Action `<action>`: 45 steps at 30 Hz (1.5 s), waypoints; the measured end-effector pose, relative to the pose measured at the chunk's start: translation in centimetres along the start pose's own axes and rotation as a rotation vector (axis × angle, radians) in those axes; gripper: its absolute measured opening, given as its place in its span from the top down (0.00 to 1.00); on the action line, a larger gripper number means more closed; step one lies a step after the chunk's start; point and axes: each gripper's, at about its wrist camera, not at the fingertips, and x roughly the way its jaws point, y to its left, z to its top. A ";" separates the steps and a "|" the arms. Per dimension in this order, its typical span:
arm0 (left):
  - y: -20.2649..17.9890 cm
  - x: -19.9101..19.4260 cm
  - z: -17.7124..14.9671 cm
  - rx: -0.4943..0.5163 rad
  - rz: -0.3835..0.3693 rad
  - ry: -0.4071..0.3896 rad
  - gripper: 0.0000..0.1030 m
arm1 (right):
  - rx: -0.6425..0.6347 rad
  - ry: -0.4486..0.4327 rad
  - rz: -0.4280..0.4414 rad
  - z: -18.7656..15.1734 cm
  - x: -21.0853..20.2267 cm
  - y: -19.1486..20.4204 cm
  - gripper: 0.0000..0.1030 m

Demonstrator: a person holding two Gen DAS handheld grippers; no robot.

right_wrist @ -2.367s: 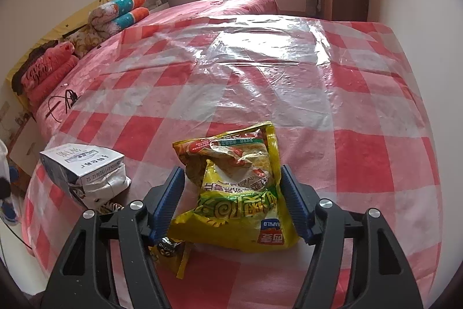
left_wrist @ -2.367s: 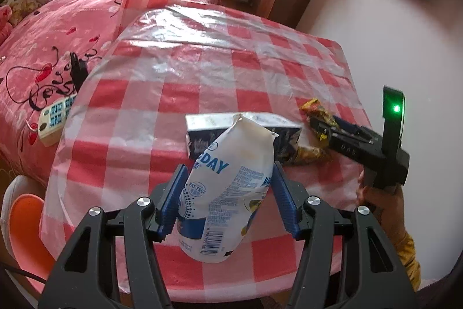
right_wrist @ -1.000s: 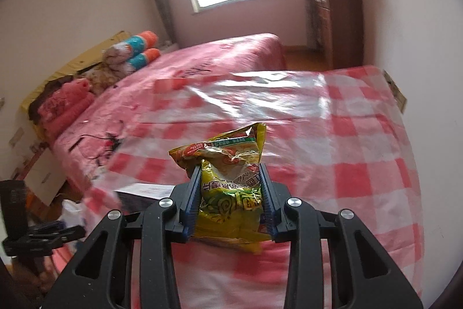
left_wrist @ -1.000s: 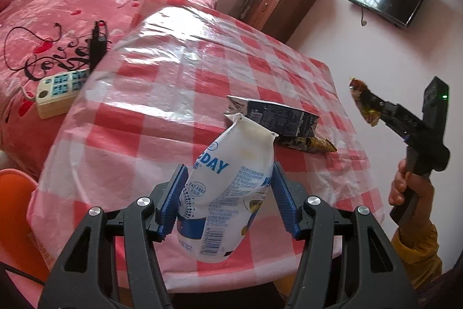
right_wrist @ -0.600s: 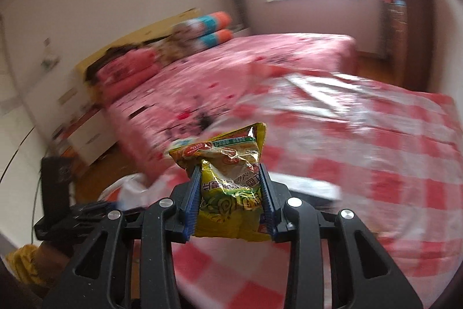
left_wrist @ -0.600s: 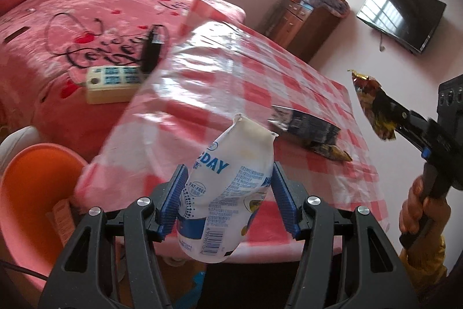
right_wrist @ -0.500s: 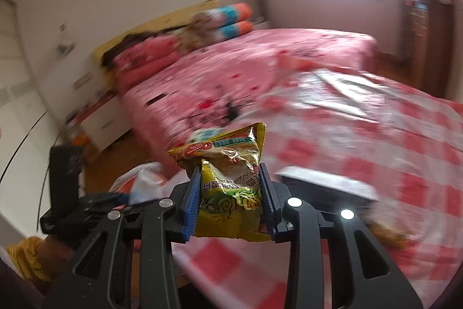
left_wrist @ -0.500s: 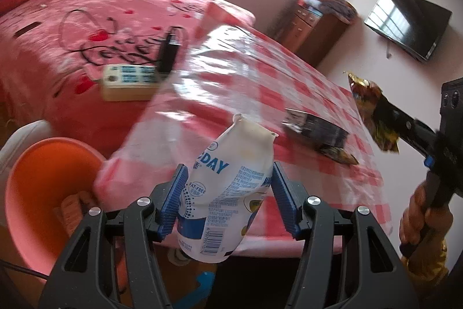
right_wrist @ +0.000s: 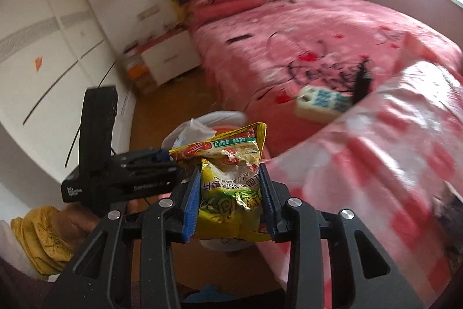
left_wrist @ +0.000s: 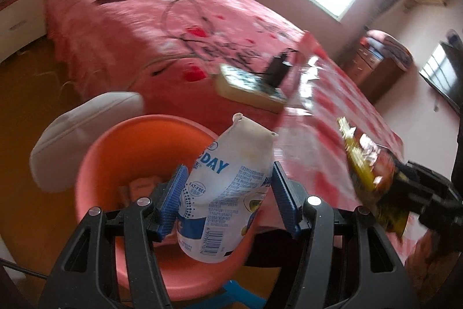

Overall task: Collect trash
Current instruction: 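Carry both items over the orange bucket and open both tools to drop them, then move both open tools back from the bucket to the remaining trash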

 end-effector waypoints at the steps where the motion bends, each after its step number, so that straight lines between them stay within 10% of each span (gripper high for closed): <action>1: 0.8 0.1 -0.1 -0.018 0.014 -0.001 0.42 | -0.007 0.014 0.011 -0.1 0.8 0.3 0.63; 8: 5.0 1.2 -1.1 -0.096 0.108 0.032 0.36 | -0.066 0.089 0.026 -0.5 5.8 2.0 0.59; 12: 6.7 1.9 -1.5 -0.123 0.161 0.044 0.26 | -0.070 0.106 0.018 -1.4 7.1 1.9 0.28; 19: 6.5 1.9 -1.2 -0.120 0.172 0.033 0.23 | -0.030 0.074 0.006 -2.3 4.9 1.1 0.14; 30: 1.6 1.4 -0.8 0.031 0.113 -0.003 0.23 | -0.106 0.114 -0.190 -8.1 -2.0 -1.1 0.13; 45: -8.7 1.6 -0.7 0.224 -0.067 0.029 0.23 | 0.230 -0.017 -0.342 -15.9 -12.2 -6.7 0.13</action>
